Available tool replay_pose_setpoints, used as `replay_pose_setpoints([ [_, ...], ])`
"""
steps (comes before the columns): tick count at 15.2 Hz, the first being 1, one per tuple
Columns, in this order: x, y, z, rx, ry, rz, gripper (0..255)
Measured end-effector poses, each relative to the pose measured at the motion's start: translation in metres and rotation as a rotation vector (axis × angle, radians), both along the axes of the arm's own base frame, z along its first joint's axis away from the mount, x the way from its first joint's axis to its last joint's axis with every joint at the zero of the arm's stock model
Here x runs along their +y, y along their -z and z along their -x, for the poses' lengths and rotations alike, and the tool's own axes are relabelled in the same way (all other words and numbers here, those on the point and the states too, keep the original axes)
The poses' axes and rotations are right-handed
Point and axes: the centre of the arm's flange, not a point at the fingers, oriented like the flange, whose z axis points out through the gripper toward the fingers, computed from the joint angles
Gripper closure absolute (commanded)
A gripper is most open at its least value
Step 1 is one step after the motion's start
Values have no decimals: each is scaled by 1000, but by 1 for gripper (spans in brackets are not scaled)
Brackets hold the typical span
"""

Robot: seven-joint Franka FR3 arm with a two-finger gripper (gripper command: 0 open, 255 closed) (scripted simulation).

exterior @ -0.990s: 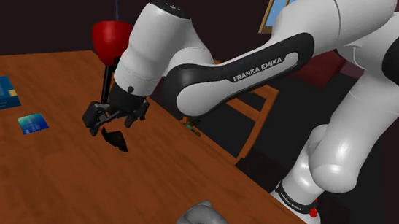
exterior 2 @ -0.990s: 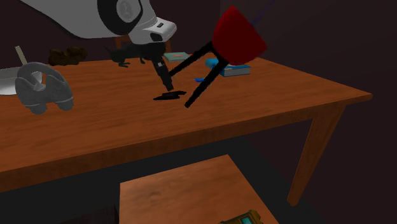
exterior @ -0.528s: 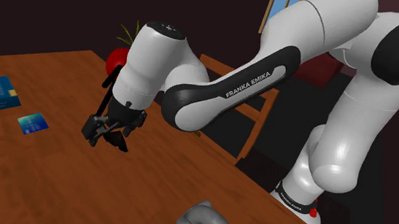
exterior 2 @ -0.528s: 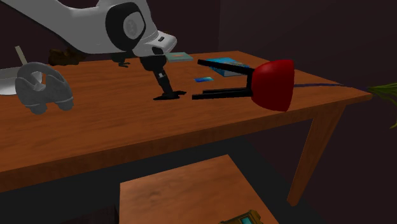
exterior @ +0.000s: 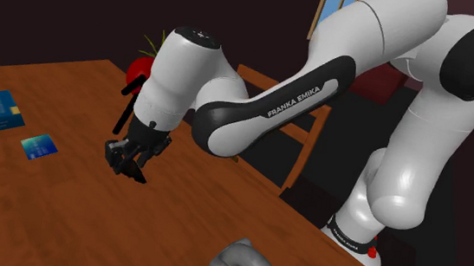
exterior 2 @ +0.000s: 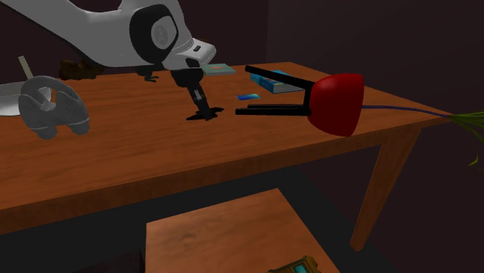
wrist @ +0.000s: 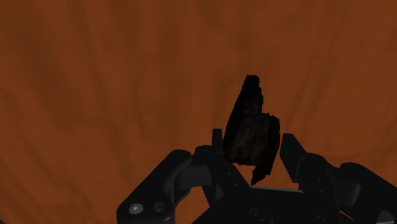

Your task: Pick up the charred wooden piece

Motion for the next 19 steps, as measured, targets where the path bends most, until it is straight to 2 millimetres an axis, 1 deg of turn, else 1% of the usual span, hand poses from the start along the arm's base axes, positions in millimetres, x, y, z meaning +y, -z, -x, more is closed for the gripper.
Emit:
replay_pose_setpoints([
  [3,0,0,0,-1,0,-1,255],
  [5,0,-4,0,3,0,1,255],
  [19,1,-74,0,4,0,2,255],
])
